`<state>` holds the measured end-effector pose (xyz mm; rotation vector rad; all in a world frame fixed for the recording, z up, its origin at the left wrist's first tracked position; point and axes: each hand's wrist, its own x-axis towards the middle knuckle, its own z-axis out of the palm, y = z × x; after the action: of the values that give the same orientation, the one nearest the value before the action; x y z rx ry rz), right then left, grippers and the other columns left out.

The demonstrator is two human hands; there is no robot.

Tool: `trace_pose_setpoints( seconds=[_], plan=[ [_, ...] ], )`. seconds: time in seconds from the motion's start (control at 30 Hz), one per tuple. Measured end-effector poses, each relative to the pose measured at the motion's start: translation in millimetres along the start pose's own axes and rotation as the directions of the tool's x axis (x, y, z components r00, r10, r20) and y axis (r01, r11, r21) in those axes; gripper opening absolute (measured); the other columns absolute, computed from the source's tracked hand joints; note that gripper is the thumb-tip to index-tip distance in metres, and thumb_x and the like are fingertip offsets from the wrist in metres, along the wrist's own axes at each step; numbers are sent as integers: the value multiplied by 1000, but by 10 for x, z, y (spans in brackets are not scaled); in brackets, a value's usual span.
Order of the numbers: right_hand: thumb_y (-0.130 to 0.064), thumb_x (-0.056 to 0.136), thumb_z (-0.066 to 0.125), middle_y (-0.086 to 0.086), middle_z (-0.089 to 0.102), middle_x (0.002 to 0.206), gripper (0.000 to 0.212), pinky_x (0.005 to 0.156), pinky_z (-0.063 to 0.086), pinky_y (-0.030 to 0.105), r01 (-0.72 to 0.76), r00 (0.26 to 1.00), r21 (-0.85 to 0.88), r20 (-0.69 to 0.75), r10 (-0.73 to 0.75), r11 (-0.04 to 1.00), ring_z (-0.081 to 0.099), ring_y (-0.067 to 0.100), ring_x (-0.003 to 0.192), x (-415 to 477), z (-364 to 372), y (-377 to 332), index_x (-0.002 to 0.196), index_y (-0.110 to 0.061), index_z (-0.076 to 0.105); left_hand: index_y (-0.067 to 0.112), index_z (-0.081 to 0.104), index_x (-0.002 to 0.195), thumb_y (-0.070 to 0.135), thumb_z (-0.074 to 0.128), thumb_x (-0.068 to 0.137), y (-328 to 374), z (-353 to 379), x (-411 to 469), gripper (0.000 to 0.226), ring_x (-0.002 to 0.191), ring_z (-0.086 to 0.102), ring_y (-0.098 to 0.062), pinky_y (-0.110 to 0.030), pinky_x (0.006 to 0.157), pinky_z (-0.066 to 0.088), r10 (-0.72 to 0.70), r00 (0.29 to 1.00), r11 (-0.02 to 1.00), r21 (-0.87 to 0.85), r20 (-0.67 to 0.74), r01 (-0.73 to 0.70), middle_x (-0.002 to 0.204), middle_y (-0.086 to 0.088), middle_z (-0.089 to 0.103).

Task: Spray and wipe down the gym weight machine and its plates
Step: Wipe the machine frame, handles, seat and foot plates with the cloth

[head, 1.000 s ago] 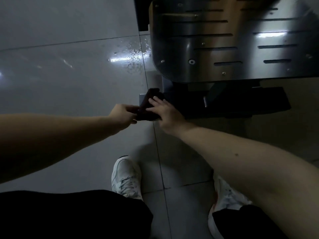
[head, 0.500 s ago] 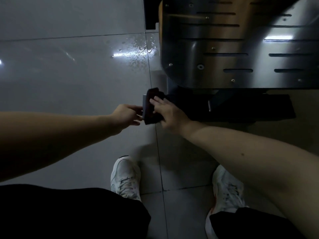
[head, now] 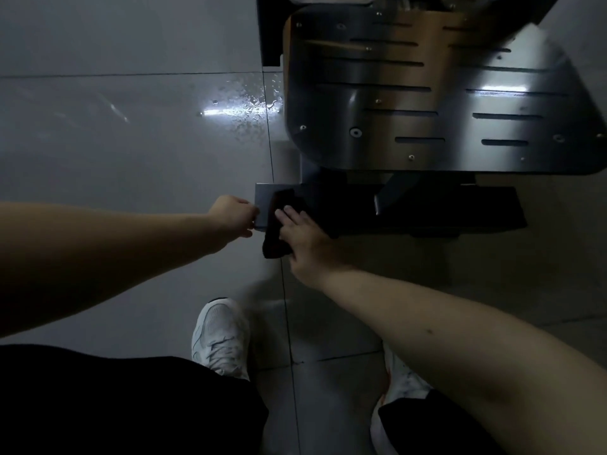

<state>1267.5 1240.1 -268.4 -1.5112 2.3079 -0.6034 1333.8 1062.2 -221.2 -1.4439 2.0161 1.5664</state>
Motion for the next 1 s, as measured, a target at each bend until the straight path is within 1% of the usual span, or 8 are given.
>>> trace_pose_setpoints(
  seconds=[0.1, 0.2, 0.27, 0.4, 0.63, 0.73, 0.83, 1.0],
  plan=[
    [7, 83, 57, 13, 44, 157, 35, 126, 20, 44, -14, 998, 4, 65, 13, 1000, 32, 32, 151, -276, -100, 198, 115, 0, 67, -2, 65, 122, 15, 61, 100, 30, 36, -10, 29, 103, 66, -31, -34, 76, 59, -57, 998, 998, -11, 17, 57, 116, -20, 66],
    [10, 85, 50, 16, 40, 159, 43, 123, 27, 51, -241, 965, 32, 113, 236, 970, 31, 35, 151, -650, -430, 358, 127, 7, 61, -1, 60, 121, 12, 65, 97, 133, 47, -147, 29, 104, 62, -29, -35, 76, 57, -105, 992, 994, 27, 73, 103, 120, -20, 62],
    [5, 93, 49, 15, 44, 155, 43, 118, 33, 40, -383, 908, 24, 195, 371, 923, 39, 33, 145, -800, -755, 278, 135, -1, 55, 2, 55, 123, 14, 67, 96, 251, 3, -289, 32, 108, 58, -29, -35, 75, 55, -104, 984, 988, 132, 146, 85, 121, -18, 58],
    [-16, 96, 61, 1, 67, 105, 16, 91, 54, 39, -510, 853, 112, 193, 485, 853, 63, 21, 99, -866, -1416, -72, 109, -21, 67, 4, 60, 130, 17, 68, 96, 703, -275, -719, 37, 103, 62, -26, -36, 80, 54, -12, 945, 904, 408, 327, -129, 113, -15, 66],
    [-25, 89, 79, 3, 74, 98, 18, 77, 56, 27, -514, 857, 400, 204, 473, 759, 70, 17, 92, -824, -2670, -942, 103, -17, 72, 10, 61, 131, 19, 68, 97, 1543, -557, -1897, 35, 112, 69, -29, -38, 90, 57, 201, 842, 832, 366, 501, -417, 126, -17, 68],
    [-16, 90, 75, 8, 75, 106, 26, 80, 59, 33, -487, 850, 684, 229, 474, 543, 72, 23, 98, -859, -3001, -1220, 116, -12, 70, 13, 63, 125, 20, 71, 94, 1710, -580, -2263, 33, 111, 68, -30, -37, 90, 57, 367, 799, 831, 217, 477, -512, 121, -15, 69],
    [-7, 95, 62, 13, 75, 108, 29, 80, 57, 39, -433, 854, 854, 286, 434, 289, 73, 28, 99, -833, -3144, -1384, 124, -8, 65, 29, 62, 113, 17, 79, 87, 1711, -573, -2489, 33, 96, 68, -18, -21, 74, 56, 532, 768, 796, 98, 357, -597, 110, -1, 68],
    [8, 99, 51, 24, 68, 121, 31, 77, 61, 38, -378, 872, 888, 247, 422, 263, 69, 36, 108, -684, -3199, -1621, 127, 1, 60, 30, 60, 110, 11, 82, 83, 1623, -716, -2634, 40, 96, 66, -19, -26, 82, 55, 622, 777, 769, 106, 101, -630, 105, 3, 67]
  ],
)
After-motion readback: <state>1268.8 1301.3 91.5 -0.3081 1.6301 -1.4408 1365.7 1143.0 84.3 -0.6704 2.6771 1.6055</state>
